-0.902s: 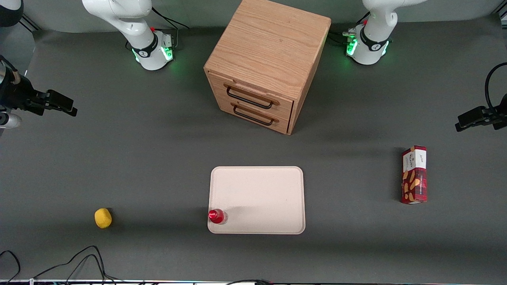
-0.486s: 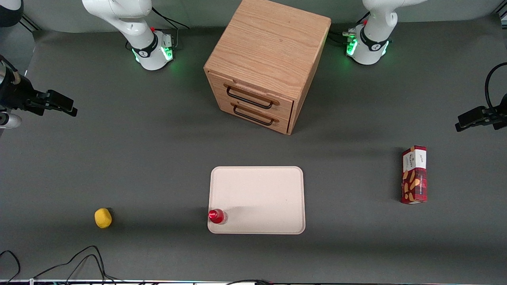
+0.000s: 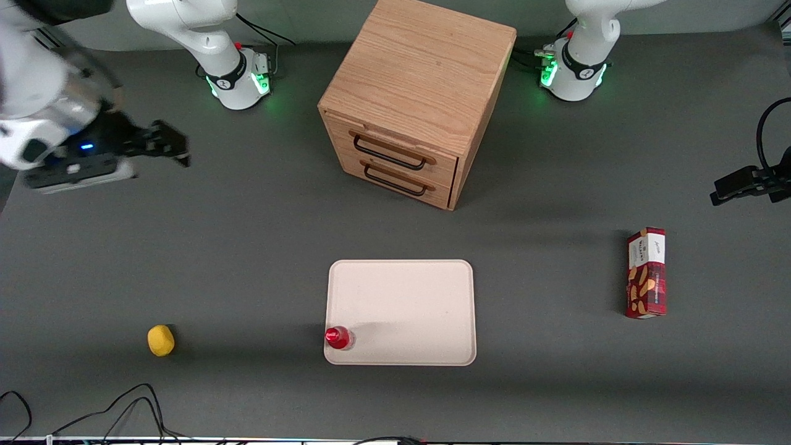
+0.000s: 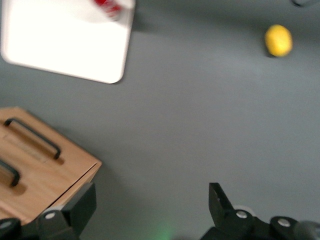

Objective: Open upper drawer
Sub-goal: 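Move the right gripper toward the upper drawer's black handle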

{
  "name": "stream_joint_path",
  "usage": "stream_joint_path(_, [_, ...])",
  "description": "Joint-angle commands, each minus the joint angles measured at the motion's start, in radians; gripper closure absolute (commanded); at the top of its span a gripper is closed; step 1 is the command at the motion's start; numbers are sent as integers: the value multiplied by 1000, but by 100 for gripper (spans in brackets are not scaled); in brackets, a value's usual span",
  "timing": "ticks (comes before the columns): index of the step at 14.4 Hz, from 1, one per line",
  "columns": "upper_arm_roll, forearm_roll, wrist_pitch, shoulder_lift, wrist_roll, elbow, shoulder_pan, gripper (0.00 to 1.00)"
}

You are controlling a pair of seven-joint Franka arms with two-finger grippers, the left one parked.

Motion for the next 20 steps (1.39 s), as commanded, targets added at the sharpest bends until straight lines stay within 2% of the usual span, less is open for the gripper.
stream_joint_path(1, [-13,6,-8,61,-15,80,144,0])
stream_joint_path(3, [13,35,-8,91,-17,97,215,0])
stream_joint_path(6, [111,101,38,173,-17,156,223,0])
stream_joint_path(10, [200,112,104,233,-118,172,226,0])
stream_joint_path(13, [213,112,116,242,-176,167,229,0])
stream_joint_path(15, [214,114,116,257,-302,163,226,0])
stream_joint_path(20, [220,129,118,325,-431,160,228,0])
